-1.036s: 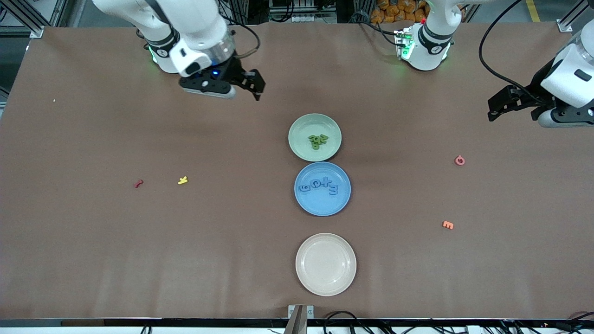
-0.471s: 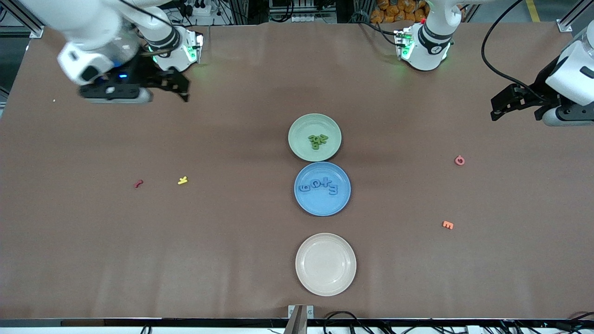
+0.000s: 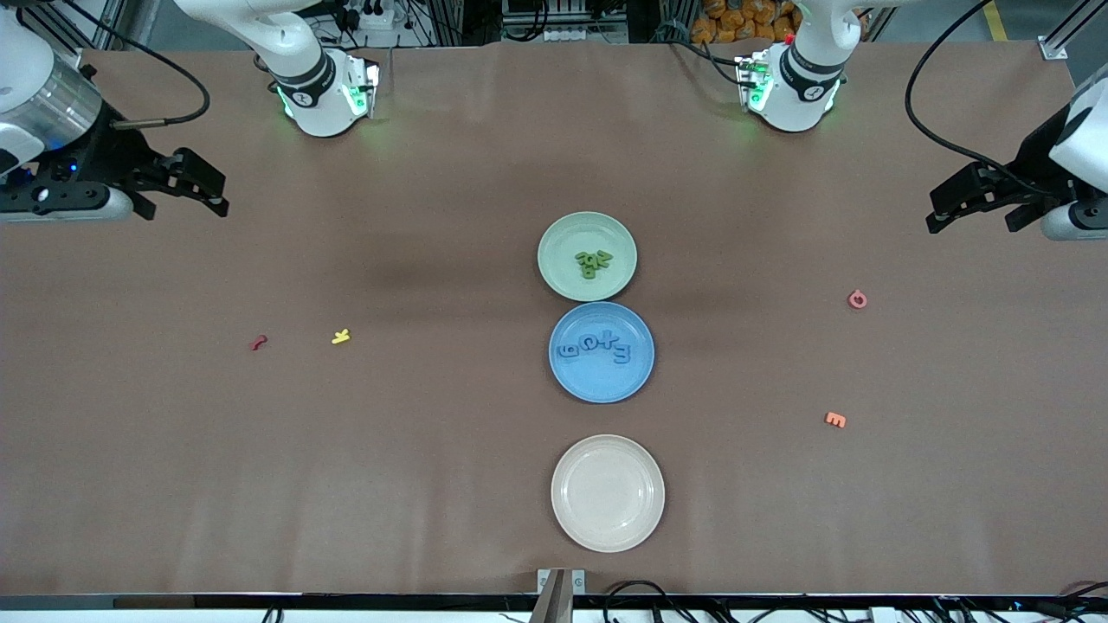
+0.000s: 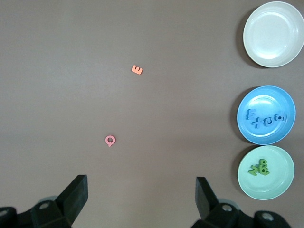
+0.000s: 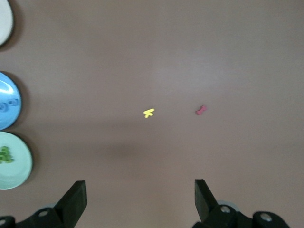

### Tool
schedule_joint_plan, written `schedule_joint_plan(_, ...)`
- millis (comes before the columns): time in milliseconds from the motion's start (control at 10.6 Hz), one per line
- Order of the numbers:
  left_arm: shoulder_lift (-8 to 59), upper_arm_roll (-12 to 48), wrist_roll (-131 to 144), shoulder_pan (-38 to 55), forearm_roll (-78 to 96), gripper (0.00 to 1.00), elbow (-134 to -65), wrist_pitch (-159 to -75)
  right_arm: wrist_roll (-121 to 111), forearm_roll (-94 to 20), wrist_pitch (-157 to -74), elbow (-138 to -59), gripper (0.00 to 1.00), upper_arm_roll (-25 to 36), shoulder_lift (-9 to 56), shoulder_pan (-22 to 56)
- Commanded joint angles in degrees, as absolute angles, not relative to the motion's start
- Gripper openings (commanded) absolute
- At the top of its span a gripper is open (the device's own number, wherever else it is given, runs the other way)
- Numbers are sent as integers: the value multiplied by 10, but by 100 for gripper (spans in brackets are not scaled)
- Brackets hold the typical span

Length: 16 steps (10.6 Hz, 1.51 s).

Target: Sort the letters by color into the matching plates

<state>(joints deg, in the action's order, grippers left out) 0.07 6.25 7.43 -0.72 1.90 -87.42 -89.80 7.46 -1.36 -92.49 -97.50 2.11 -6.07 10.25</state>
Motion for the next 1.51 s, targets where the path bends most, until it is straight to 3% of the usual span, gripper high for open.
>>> schedule_joint_plan(0,2,63,70,-10,33,100,-869,-901,19,11,-918,-969,100,50,-64,98)
schedule_joint_plan(1413,2,67,71,-10,25,100,-871,-907,3,-9,-891,-955,100,61,-59,111)
